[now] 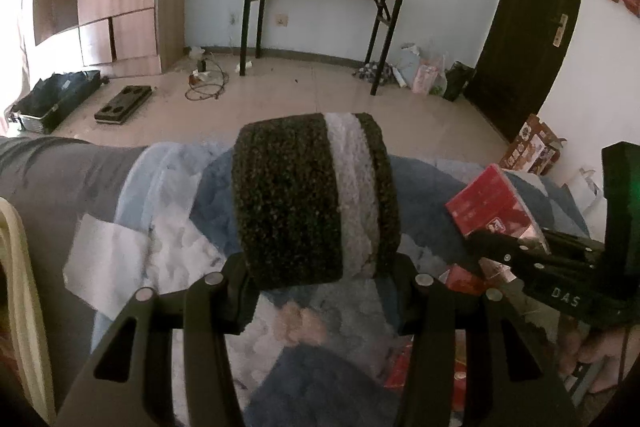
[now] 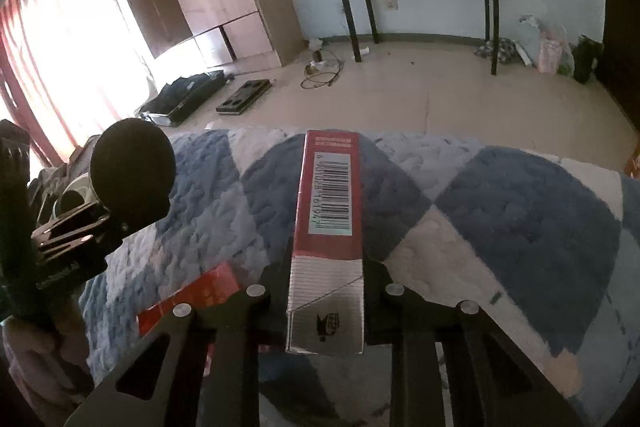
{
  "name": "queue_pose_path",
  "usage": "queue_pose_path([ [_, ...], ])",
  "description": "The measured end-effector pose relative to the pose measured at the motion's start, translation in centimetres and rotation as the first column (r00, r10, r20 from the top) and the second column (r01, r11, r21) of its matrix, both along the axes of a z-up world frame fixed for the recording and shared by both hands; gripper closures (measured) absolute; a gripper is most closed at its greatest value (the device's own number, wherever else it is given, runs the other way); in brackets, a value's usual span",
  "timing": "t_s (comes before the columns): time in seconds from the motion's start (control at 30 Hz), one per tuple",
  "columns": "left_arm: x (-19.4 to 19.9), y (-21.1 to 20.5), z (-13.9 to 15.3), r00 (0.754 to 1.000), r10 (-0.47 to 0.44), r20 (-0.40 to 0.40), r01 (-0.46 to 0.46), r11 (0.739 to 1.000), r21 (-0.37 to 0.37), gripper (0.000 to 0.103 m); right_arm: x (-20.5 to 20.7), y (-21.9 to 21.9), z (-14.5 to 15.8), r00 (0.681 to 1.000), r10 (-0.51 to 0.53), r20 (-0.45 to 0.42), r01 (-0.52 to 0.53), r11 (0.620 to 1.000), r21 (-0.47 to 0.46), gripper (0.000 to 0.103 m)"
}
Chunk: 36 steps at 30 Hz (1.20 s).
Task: Organize rigid objects
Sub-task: 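Carry the foam roll and maroon box into the cream basin and open both tools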
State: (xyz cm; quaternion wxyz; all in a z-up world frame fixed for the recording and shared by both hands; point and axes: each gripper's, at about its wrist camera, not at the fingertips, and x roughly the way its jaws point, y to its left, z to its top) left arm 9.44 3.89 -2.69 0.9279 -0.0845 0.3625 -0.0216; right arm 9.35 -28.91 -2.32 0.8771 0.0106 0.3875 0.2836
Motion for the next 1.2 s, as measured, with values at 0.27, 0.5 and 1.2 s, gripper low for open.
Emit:
queue_pose_path([
  [0.27, -0.6, 0.9, 0.8, 0.999, 0.036, 0.015, -0.036, 0.999, -0.01, 0.052, -0.8, -0.1, 0.6, 0.999, 0.009, 0.04, -0.011, 0.999, 0.033, 0.081],
  [0.5, -2.8, 2.9, 3.6, 0.993, 0.077, 0.086, -0.078, 0.997, 0.006, 0.052, -0.9, -0.2, 0.9, 0.999, 0.013, 0.043, -0.016, 0.998, 0.056, 0.081],
  [1.2, -24.6, 33.6, 2.6, 0.571, 0.818, -0.063, -0.792, 0.53, -0.302, 0.052, -13.1, 33.1, 6.0, 0.724, 0.69, 0.001, -0.69, 0.723, -0.043, 0.081],
])
